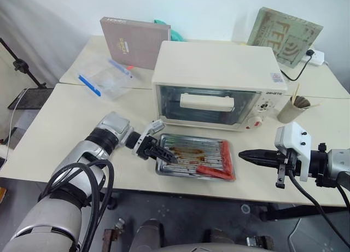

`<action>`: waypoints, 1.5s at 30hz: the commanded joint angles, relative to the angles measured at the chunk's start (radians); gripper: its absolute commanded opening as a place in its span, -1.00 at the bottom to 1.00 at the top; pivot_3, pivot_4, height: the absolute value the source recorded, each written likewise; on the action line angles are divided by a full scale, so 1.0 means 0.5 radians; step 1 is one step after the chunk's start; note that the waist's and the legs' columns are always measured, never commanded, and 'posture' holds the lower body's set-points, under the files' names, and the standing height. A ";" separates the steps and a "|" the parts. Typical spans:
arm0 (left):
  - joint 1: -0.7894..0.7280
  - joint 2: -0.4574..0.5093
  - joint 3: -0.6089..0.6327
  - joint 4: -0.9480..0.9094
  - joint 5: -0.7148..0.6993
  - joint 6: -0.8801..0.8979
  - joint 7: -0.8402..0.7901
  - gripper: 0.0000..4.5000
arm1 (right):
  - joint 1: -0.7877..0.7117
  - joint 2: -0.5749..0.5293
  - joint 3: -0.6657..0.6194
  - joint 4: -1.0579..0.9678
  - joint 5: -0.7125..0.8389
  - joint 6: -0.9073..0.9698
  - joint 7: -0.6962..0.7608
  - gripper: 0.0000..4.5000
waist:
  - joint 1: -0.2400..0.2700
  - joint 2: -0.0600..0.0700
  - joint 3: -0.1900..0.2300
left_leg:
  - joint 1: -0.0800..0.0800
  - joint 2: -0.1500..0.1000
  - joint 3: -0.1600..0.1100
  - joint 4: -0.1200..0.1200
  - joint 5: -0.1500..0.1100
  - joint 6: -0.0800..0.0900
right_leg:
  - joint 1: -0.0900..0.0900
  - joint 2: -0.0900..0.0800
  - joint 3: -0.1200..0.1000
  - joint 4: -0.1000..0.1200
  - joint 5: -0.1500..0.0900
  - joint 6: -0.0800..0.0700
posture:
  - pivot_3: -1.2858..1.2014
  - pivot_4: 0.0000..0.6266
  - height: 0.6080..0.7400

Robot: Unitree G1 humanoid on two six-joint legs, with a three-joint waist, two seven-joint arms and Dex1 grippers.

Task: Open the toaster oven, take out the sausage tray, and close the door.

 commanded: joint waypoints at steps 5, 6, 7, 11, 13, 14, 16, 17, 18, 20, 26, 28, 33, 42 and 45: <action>0.094 0.217 -0.061 0.091 0.215 -0.101 -0.116 0.99 | -0.015 -0.059 -0.059 -0.002 0.011 -0.023 0.031 -1.00 | -0.049 0.001 -0.001 | 0.007 0.003 0.000 -0.006 -0.001 0.001 | 0.004 0.002 0.000 -0.001 0.004 -0.003 | 0.03 -0.52 1.00; 0.094 0.243 -0.049 0.084 0.215 -0.108 -0.112 0.99 | -0.016 -0.063 -0.056 0.005 0.008 -0.027 0.035 -1.00 | -0.065 0.001 -0.001 | 0.007 0.004 0.000 -0.007 0.000 0.000 | 0.003 0.003 0.000 -0.001 0.004 -0.003 | 0.03 -0.52 1.00; 0.094 0.273 -0.041 0.076 0.217 -0.113 -0.108 0.99 | -0.016 -0.065 -0.053 0.012 0.006 -0.031 0.039 -1.00 | -0.077 0.000 -0.001 | 0.007 0.005 0.001 -0.009 0.001 -0.001 | 0.001 0.004 0.001 0.000 0.004 -0.003 | 0.03 -0.52 1.00; 0.115 0.425 0.004 0.002 0.213 -0.164 -0.080 0.99 | -0.010 -0.075 -0.036 0.045 -0.024 -0.058 0.065 -1.00 | -0.141 -0.004 0.002 | 0.007 0.006 0.003 -0.021 0.005 -0.008 | -0.008 0.005 0.002 0.004 0.004 -0.002 | 0.03 -0.52 1.00; 0.124 0.464 0.025 -0.028 0.200 -0.166 -0.074 0.99 | -0.011 -0.074 -0.036 0.051 -0.029 -0.060 0.073 -1.00 | -0.162 -0.004 0.002 | 0.007 0.006 0.005 -0.030 0.011 -0.016 | -0.011 0.005 0.003 0.003 0.004 -0.002 | 0.03 -0.52 1.00; 0.138 0.508 0.035 -0.056 0.199 -0.181 -0.077 0.99 | -0.011 -0.076 -0.034 0.061 -0.035 -0.062 0.082 -1.00 | -0.167 -0.004 0.002 | 0.007 0.006 0.006 -0.034 0.013 -0.019 | -0.013 0.006 0.003 0.005 0.003 -0.002 | 0.03 -0.52 1.00; 0.192 0.635 0.109 -0.149 0.177 -0.217 -0.062 0.99 | 0.005 -0.095 -0.033 0.103 -0.067 -0.088 0.125 -1.00 | -0.177 -0.010 0.006 | 0.006 0.006 0.009 -0.037 0.013 -0.020 | -0.017 0.006 0.003 0.010 0.003 -0.002 | 0.03 -0.52 1.00; 0.227 0.698 0.147 -0.203 0.162 -0.221 -0.055 0.99 | 0.012 -0.102 -0.037 0.127 -0.077 -0.099 0.145 -1.00 | -0.182 -0.013 0.008 | 0.004 0.007 0.012 -0.038 0.014 -0.021 | -0.024 0.006 0.006 0.013 0.003 -0.002 | 0.03 -0.52 1.00; 0.265 0.745 0.200 -0.253 0.139 -0.233 -0.040 0.99 | 0.020 -0.109 -0.041 0.146 -0.084 -0.110 0.164 -1.00 | -0.190 -0.016 0.010 | 0.002 0.008 0.014 -0.039 0.014 -0.021 | -0.028 0.007 0.007 0.015 0.003 -0.002 | 0.03 -0.52 1.00; 0.336 0.810 0.297 -0.339 0.107 -0.244 0.001 0.99 | 0.033 -0.118 -0.043 0.178 -0.096 -0.133 0.193 -1.00 | -0.210 -0.020 0.012 | -0.004 0.009 0.018 -0.039 0.015 -0.021 | -0.036 0.007 0.009 0.018 0.003 -0.002 | 0.03 -0.52 1.00; 0.612 0.950 0.693 -0.634 -0.027 -0.266 0.081 0.99 | 0.075 -0.126 -0.053 0.247 -0.137 -0.199 0.261 -1.00 | -0.212 -0.029 0.019 | -0.010 0.009 0.021 -0.038 0.016 -0.020 | -0.042 0.007 0.009 0.015 0.003 -0.001 | 0.03 -0.52 1.00; 0.737 0.976 0.853 -0.752 -0.067 -0.373 0.089 0.99 | 0.072 -0.123 -0.049 0.253 -0.140 -0.203 0.265 -1.00 | -0.213 -0.032 0.022 | -0.013 0.009 0.021 -0.037 0.016 -0.019 | -0.044 0.007 0.008 0.014 0.003 -0.001 | 0.03 -0.52 1.00; 1.175 0.789 1.733 -1.099 -0.388 -0.822 0.305 0.99 | 0.100 -0.120 -0.054 0.275 -0.148 -0.217 0.284 -1.00 | -0.211 -0.038 0.026 | -0.018 0.010 0.020 -0.035 0.015 -0.019 | -0.047 0.006 0.007 0.015 0.003 0.000 | 0.03 -0.52 1.00; 1.760 0.553 2.265 -1.553 -0.268 -1.589 0.659 1.00 | -0.006 -0.002 -0.047 0.446 -0.081 -0.378 0.343 -0.83 | -0.206 -0.040 0.027 | -0.018 0.010 0.020 -0.034 0.014 -0.018 | -0.044 0.005 0.003 0.010 0.004 0.002 | 0.03 -0.52 1.00; 1.890 0.559 2.255 -1.607 -0.284 -1.672 0.622 1.00 | -0.039 0.074 -0.067 0.513 -0.034 -0.490 0.422 -0.47 | -0.201 -0.040 0.028 | -0.018 0.009 0.020 -0.034 0.014 -0.019 | -0.043 0.005 0.002 0.010 0.004 0.002 | 0.03 -0.52 1.00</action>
